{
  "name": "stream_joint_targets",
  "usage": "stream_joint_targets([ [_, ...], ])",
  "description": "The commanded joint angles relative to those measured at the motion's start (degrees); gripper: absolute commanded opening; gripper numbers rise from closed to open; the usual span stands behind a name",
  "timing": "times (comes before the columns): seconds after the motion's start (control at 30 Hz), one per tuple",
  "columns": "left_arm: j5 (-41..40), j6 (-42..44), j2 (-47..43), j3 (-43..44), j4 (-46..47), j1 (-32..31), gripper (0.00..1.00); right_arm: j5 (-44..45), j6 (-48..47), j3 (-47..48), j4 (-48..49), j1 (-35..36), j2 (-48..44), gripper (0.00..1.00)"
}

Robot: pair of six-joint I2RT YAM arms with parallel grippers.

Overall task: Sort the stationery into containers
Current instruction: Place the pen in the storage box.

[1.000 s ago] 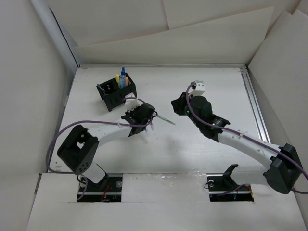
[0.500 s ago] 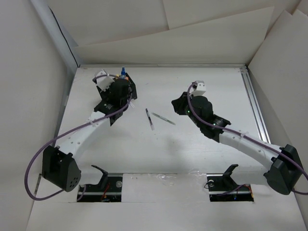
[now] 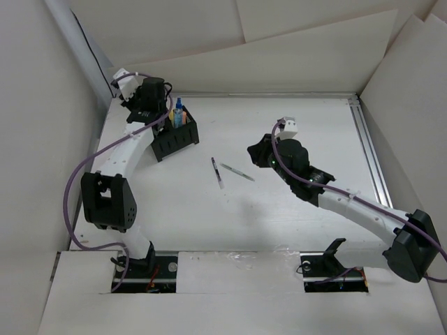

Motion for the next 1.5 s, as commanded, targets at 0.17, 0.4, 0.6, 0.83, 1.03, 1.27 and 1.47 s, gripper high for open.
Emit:
stream_joint_targets([
  [0.17, -10.4, 11.1, 4.22, 4.3, 6.97, -0.51, 0.0, -2.23, 0.27, 0.3, 2.35, -0.42, -0.58, 0.27],
  [0.4, -13.84, 16.11, 8.18, 3.61, 12.68, -0.51, 0.0, -2.23, 0.27, 0.3, 2.35, 0.1, -0.06, 0.27],
  [0.6, -14.37, 18.05, 10.55, 4.3, 16.11, -0.51, 0.0, -2.23, -0.25, 0.3, 2.35, 0.11, -0.06, 0.27],
  [0.83, -17.62, 22.17, 12.93, 3.61, 22.17, -2.26, 0.0, -2.76, -0.26, 0.3, 2.87, 0.11, -1.11, 0.27],
  [1.03, -19.11, 24.2, 14.24, 2.55, 24.91, -2.88, 0.0, -2.76, -0.26, -0.23, 2.87, 0.11, -1.11, 0.27],
  [1.27, -19.64, 24.82, 15.39, 3.07, 26.66, -2.88, 0.0, -2.76, -0.26, -0.23, 2.87, 0.11, -1.11, 0.27],
  [1.47, -21.05, 25.87, 16.53, 3.07, 27.81, -2.88, 0.03, -2.76, -0.26, -0.23, 2.87, 0.11, -0.58, 0.27],
])
